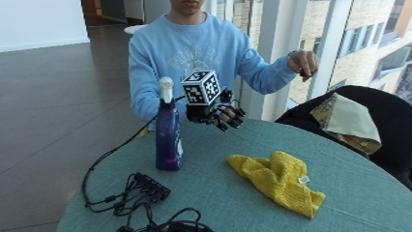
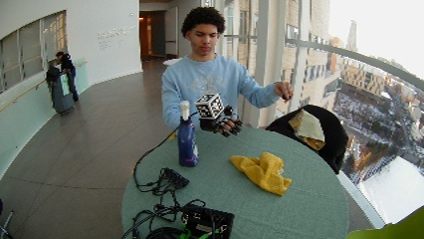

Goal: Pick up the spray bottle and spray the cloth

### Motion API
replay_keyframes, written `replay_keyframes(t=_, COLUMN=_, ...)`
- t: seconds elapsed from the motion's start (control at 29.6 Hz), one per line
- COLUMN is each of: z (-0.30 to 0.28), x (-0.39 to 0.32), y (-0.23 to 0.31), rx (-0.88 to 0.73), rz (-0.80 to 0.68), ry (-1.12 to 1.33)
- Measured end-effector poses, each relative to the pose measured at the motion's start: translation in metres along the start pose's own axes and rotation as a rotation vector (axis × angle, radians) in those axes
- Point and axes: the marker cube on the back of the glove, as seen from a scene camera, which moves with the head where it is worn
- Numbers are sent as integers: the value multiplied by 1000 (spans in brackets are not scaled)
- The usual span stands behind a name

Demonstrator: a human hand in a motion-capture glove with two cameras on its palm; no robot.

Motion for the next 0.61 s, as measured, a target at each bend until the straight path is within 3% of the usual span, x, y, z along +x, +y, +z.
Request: replay_keyframes(t=0.61, z=-5, x=12, y=5, rx=-41, rz=40, ry=23)
